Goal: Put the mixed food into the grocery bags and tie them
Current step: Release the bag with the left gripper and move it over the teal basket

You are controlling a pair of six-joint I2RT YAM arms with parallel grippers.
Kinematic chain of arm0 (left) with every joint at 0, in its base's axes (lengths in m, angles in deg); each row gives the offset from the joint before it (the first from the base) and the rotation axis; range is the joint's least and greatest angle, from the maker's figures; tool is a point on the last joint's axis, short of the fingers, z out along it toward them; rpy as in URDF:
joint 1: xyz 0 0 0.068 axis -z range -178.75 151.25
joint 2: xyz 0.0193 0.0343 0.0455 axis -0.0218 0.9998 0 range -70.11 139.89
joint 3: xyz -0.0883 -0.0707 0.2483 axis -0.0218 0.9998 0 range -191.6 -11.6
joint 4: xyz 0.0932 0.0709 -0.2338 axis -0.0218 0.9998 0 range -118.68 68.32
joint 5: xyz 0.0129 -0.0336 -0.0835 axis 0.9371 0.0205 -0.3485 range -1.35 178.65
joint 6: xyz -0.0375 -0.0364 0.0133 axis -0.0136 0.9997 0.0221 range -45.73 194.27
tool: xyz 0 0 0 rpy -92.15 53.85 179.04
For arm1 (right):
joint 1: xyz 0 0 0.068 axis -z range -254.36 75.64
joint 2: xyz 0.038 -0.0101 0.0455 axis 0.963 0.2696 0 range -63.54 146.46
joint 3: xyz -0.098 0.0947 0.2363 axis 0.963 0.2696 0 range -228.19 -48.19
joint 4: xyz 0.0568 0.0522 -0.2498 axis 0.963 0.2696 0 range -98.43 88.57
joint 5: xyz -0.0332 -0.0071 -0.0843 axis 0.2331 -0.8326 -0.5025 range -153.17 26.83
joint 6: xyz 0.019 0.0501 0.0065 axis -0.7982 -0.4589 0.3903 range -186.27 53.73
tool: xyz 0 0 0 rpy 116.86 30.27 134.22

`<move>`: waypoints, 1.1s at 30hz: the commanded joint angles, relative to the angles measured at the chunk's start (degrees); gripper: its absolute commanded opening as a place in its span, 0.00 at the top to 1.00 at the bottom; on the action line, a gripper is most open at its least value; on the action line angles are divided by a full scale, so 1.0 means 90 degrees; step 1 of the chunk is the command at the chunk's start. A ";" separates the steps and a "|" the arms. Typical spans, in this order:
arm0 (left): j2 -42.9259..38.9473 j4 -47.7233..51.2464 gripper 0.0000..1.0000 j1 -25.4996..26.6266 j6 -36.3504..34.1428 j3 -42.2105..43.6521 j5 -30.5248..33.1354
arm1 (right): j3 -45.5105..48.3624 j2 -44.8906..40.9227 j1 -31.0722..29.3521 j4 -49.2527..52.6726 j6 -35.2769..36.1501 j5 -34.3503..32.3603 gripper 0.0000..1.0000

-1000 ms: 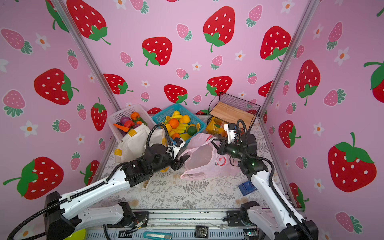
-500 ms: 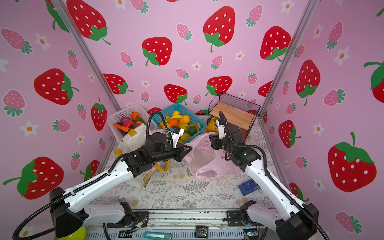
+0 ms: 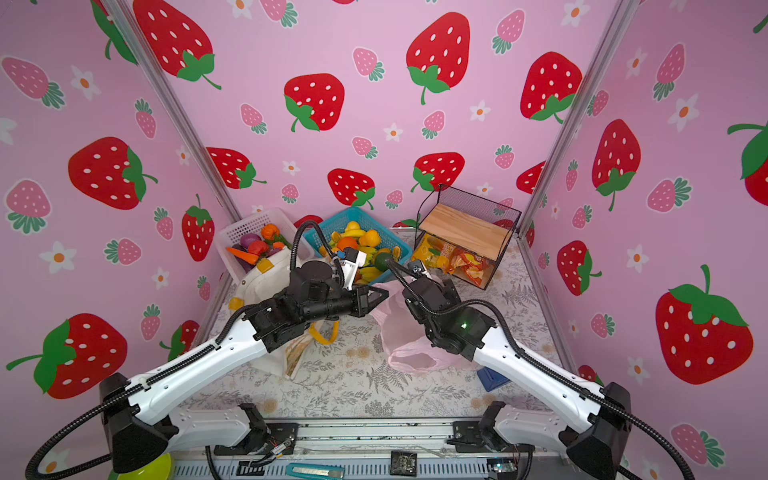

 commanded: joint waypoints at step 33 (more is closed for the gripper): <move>0.2028 0.1971 0.32 -0.1314 -0.1747 -0.1364 0.0657 | 0.1449 -0.1708 0.4476 -0.3305 -0.2330 0.6292 1.00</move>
